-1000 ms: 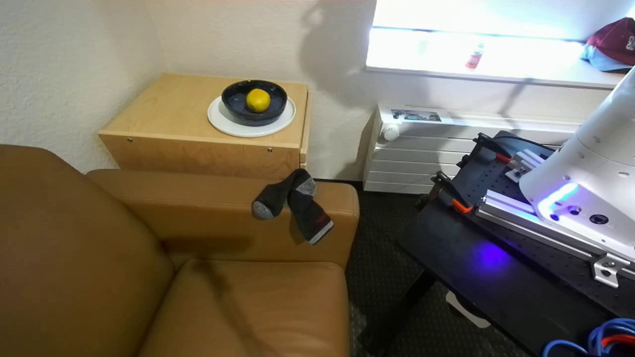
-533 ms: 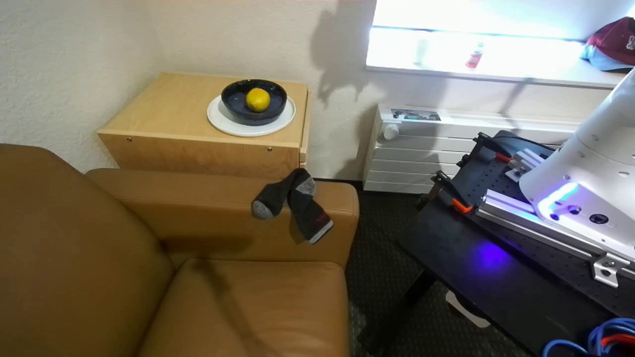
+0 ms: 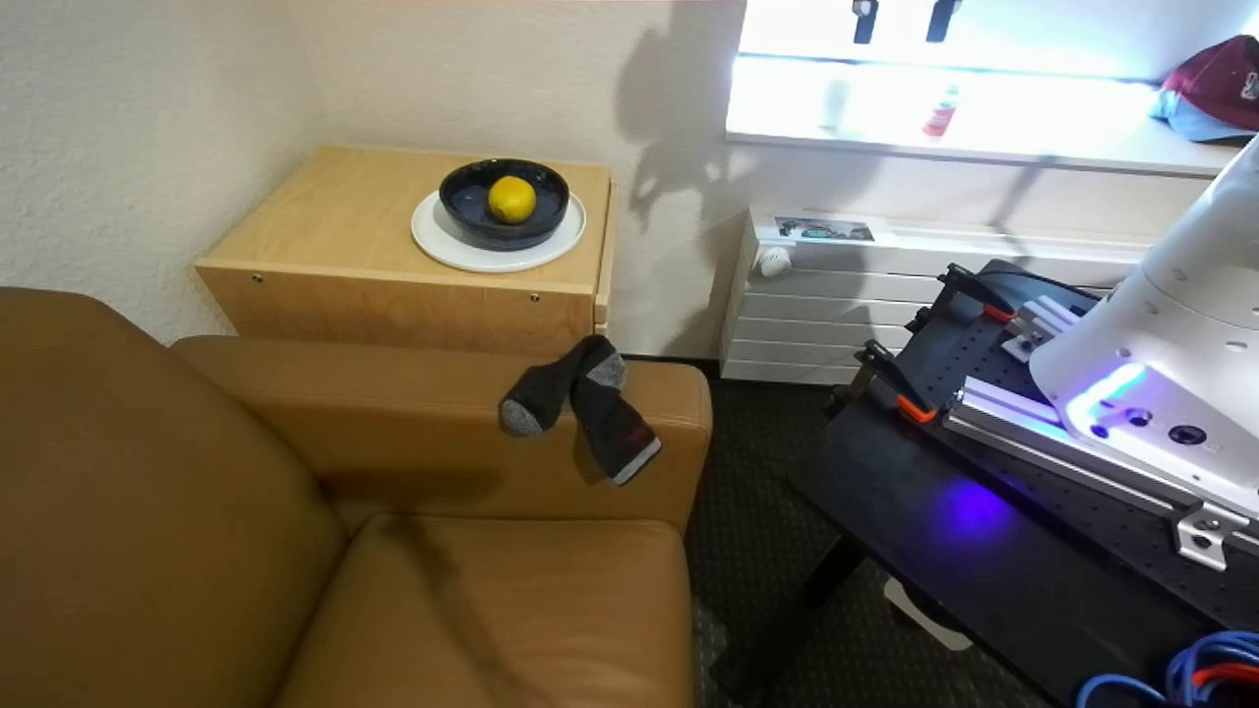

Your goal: Open the first top drawer

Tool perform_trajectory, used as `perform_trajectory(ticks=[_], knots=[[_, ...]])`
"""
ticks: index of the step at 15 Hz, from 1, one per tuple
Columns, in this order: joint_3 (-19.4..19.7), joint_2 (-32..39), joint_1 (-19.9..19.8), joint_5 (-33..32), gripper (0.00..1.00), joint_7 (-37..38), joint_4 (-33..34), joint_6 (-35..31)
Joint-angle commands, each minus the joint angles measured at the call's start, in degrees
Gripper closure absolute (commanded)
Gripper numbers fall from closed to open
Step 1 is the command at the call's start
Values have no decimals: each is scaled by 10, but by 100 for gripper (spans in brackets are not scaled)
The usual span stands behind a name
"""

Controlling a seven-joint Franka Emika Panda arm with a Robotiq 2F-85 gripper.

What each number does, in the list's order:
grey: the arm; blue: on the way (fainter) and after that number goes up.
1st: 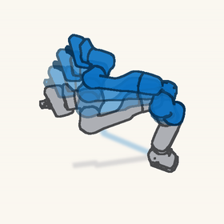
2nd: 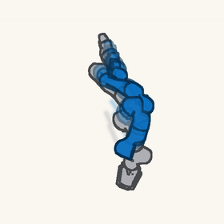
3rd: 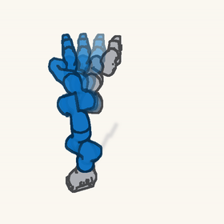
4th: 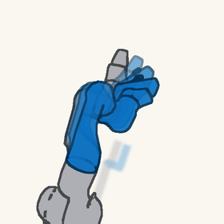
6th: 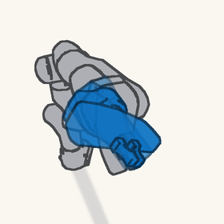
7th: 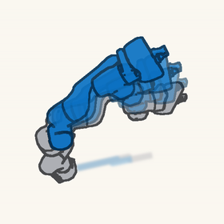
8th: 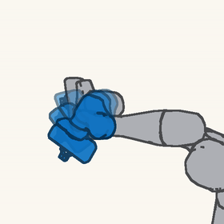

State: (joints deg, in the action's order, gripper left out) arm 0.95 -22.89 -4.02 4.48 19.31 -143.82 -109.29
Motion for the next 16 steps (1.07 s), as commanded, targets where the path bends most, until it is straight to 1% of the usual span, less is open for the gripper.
perform_trajectory(ticks=[1,2,4,6,7,8,9,10,11,14,15,16], knots=[[-2,79,3,58,0,23,15,-52],[-3,96,6,85,0,31,15,-81],[-9,135,6,118,0,72,15,-169],[-19,179,7,121,0,122,20,-257],[-24,205,9,103,0,151,24,-290],[-26,223,13,95,0,174,28,-303],[-24,235,18,99,0,179,34,-296],[-22,227,23,116,0,164,31,-283],[-17,216,23,105,0,160,18,-289],[-17,228,28,107,0,162,26,-289],[-16,242,28,80,0,183,34,-282],[-17,272,28,67,0,193,49,-295]])
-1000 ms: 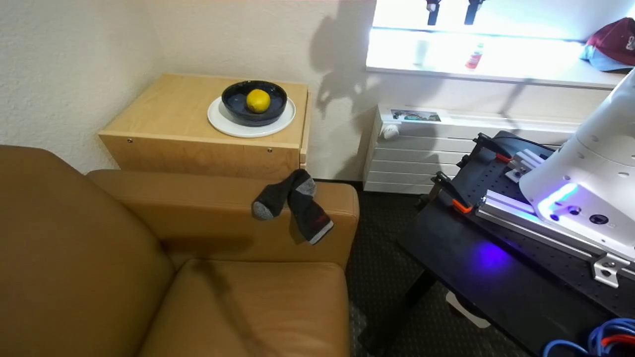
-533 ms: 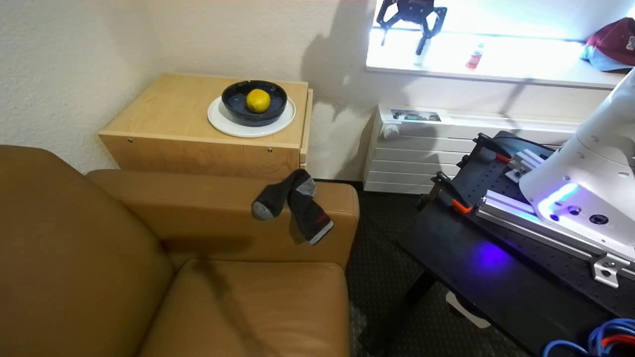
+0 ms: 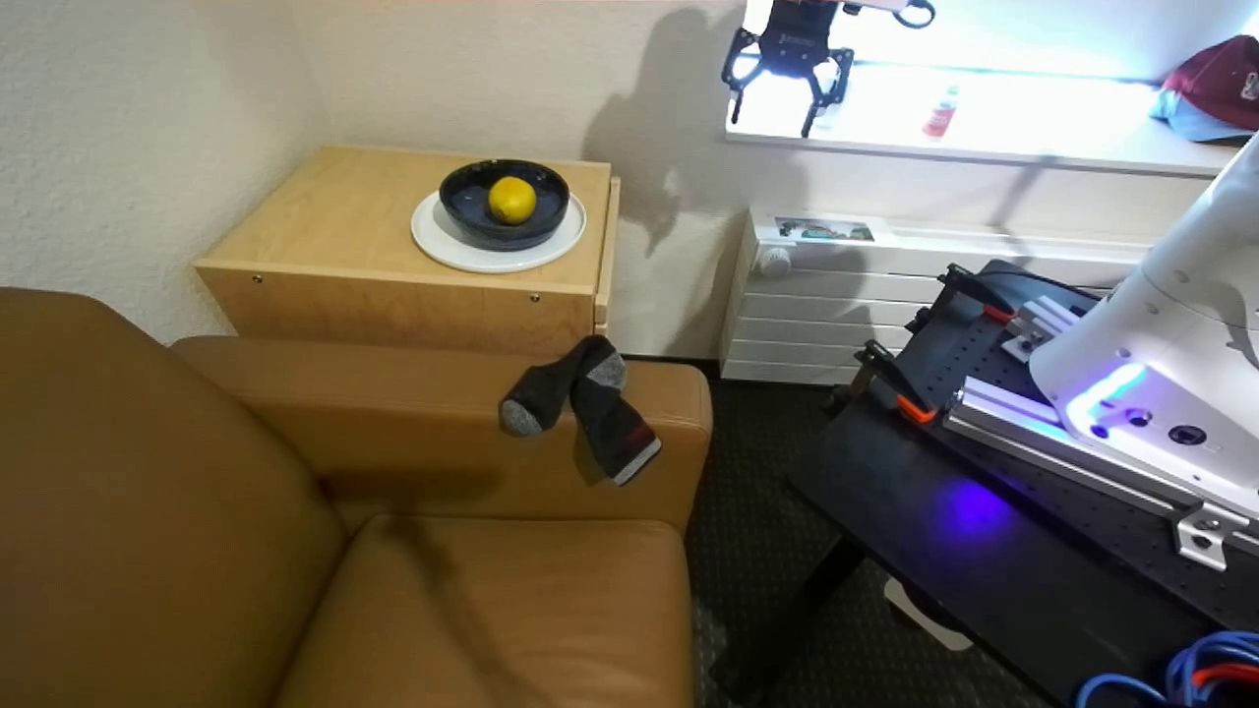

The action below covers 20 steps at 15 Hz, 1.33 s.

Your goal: Open the first top drawer

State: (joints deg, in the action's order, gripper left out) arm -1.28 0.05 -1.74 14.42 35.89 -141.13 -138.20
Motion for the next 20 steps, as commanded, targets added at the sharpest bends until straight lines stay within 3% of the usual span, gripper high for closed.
perform_trajectory(ticks=[1,4,7,9,11,12,15,17,20], knots=[[5,72,8,-29,0,21,32,-40],[9,141,15,-19,0,27,56,-156],[22,218,27,-23,0,30,103,-222],[1,256,12,20,0,-8,142,-209],[-49,250,-28,91,0,-80,152,-184],[2,250,21,57,0,-32,134,-206],[-21,255,5,91,0,-68,151,-200],[2,285,30,65,0,-51,166,-221],[-5,328,45,75,0,-66,190,-261]])
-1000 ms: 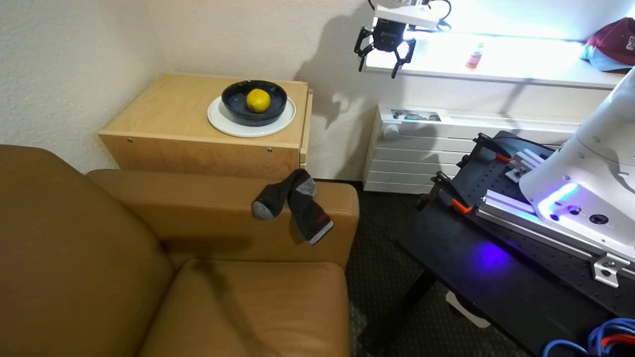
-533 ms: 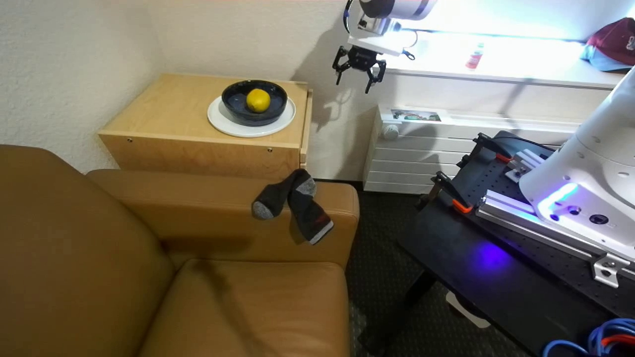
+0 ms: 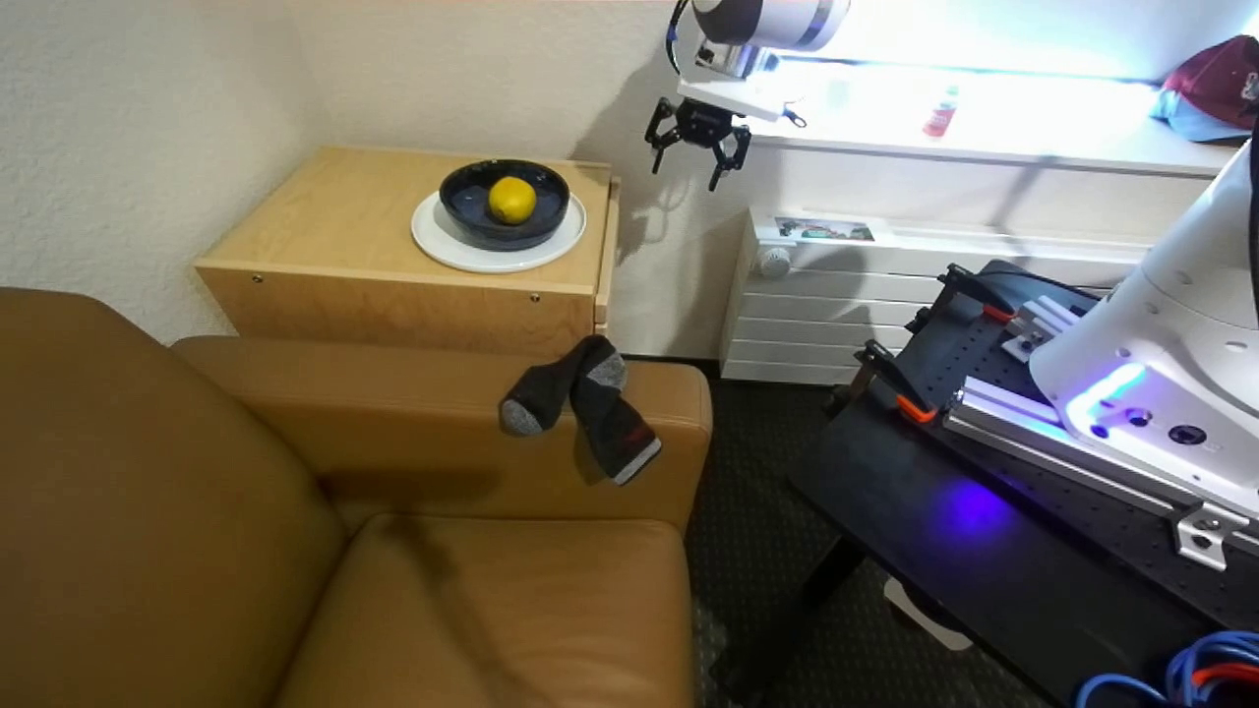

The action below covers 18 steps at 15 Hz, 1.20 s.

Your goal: Open the first top drawer

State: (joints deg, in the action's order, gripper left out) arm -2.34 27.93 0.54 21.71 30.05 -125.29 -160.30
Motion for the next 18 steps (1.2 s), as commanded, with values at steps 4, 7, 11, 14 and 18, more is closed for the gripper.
perform_trajectory(ticks=[4,7,11,14,18], knots=[[47,116,77,-14,0,23,68,-110],[49,114,82,1,0,20,60,-112],[67,150,101,-1,0,30,84,-129],[-43,161,-8,23,0,-43,110,-134],[-75,178,-46,25,0,-75,129,-117]])
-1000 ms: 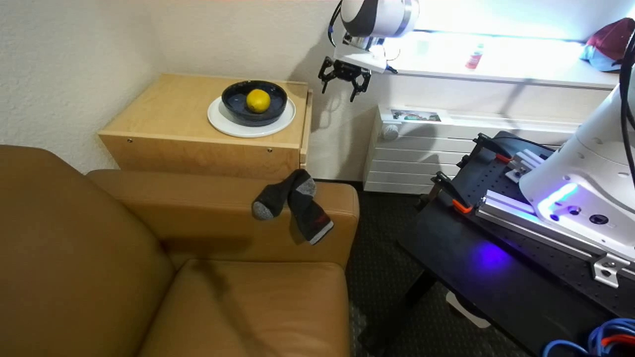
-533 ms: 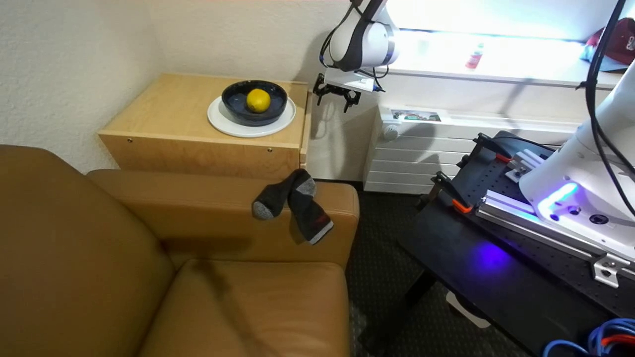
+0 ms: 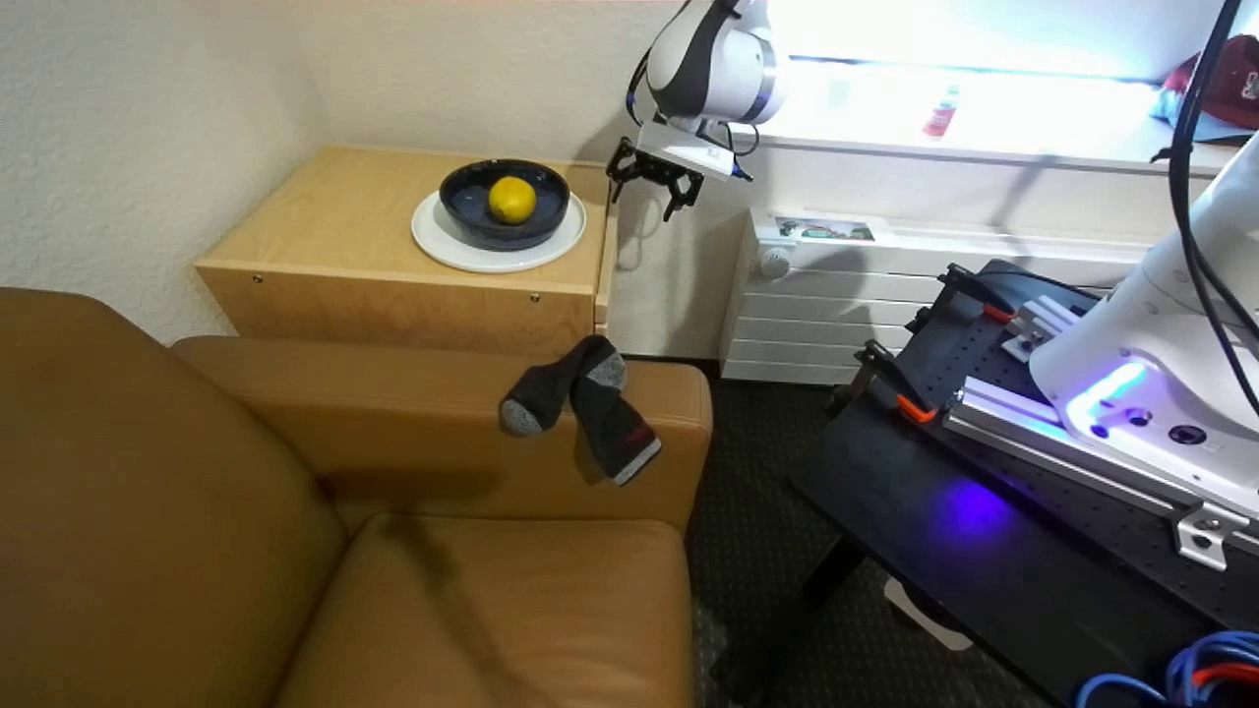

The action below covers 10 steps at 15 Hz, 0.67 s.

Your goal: Open the first top drawer

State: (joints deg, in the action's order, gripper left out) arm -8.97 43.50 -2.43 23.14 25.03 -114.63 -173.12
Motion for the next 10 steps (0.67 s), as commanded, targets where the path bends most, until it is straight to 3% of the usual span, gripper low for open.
perform_trajectory(ticks=[1,10], knots=[[1,4,-2,13,0,-14,7,4],[-3,45,-11,22,0,-9,34,-4]])
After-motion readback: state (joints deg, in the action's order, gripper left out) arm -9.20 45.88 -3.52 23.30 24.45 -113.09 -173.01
